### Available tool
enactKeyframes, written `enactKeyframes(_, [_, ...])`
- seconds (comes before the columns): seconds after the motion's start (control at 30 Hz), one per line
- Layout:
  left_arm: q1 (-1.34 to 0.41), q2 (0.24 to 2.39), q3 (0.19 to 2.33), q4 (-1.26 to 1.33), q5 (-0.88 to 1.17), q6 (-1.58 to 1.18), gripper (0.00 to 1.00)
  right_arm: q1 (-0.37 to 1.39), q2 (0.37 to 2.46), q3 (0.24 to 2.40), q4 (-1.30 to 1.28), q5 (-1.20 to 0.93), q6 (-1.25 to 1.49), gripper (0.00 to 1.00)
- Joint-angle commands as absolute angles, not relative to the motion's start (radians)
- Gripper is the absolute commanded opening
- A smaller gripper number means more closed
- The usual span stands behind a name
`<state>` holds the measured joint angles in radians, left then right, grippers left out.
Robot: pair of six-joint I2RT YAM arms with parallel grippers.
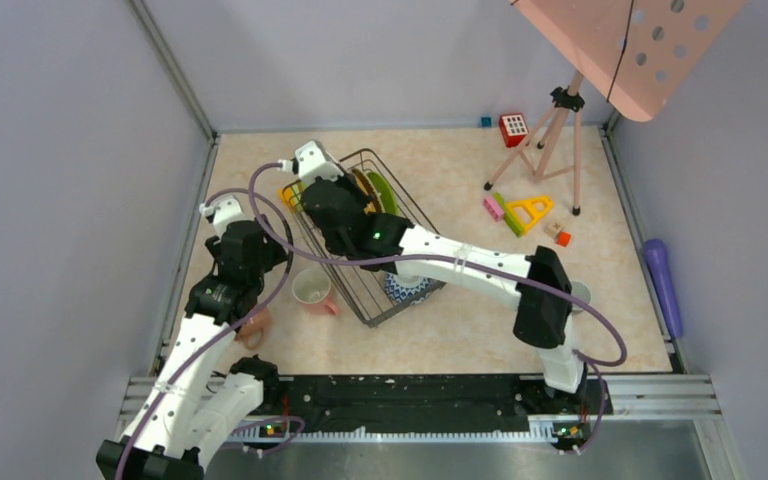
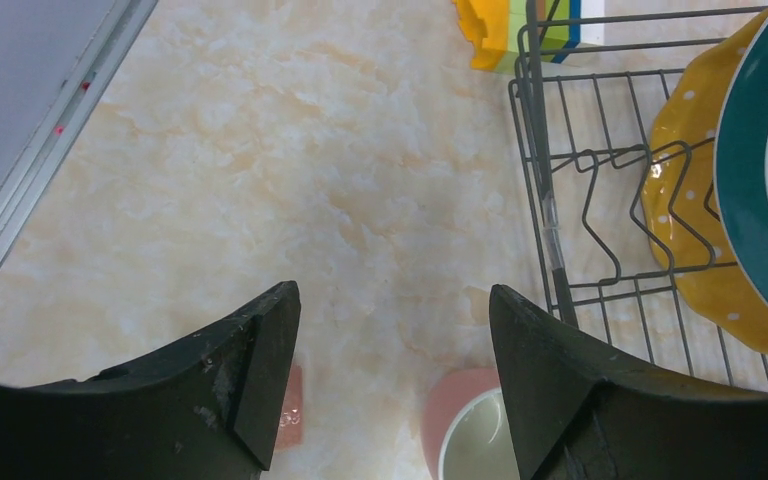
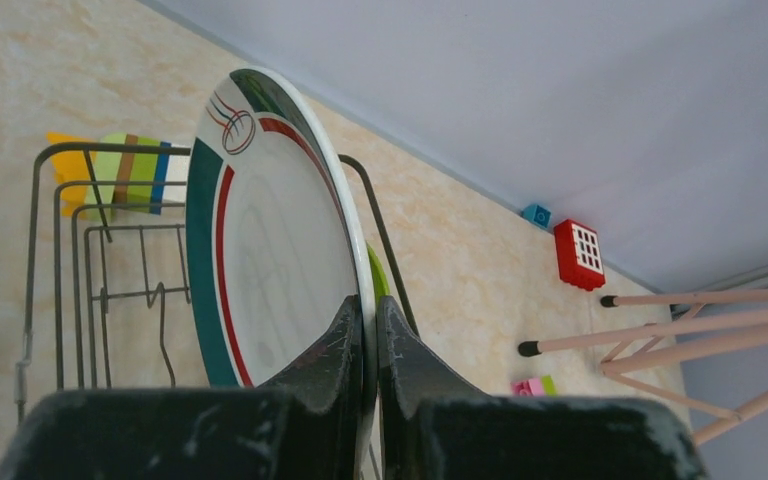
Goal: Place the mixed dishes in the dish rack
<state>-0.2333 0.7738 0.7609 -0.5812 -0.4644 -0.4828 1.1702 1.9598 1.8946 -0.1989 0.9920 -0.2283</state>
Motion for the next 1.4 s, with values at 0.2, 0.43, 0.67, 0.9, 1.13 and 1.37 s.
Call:
enactKeyframes(0.2, [-0.227, 0.778, 0.785, -0.581, -0.549, -0.511, 0.75, 1.186, 2.029, 1.93, -0.033, 1.103, -0.348, 0.0])
enactKeyframes(0.43, [-0.227, 0.779, 0.784, -0.583, -0.551, -0.515, 0.75, 1.195, 2.052, 1.916, 0.061, 1.144, -0.435, 0.0])
enactKeyframes(0.67, [-0.227, 0.782, 0.783, -0.58, -0.53, -0.505, 0.75, 1.197, 2.059, 1.902, 0.054, 1.14, -0.427, 0.0])
enactKeyframes(0.9, [-0.227, 0.782, 0.781, -0.575, -0.52, -0.5, 0.75, 1.207, 2.072, 1.851, 0.022, 1.135, -0.362, 0.0])
enactKeyframes(1.13, [-0.227, 0.782, 0.782, -0.578, -0.528, -0.504, 0.75, 1.215, 2.1, 1.821, -0.037, 1.132, -0.302, 0.0])
enactKeyframes(1.37, [-0.227, 0.787, 0.775, -0.557, -0.445, -0.47, 0.75, 1.214, 2.095, 1.826, -0.1, 1.091, -0.199, 0.49])
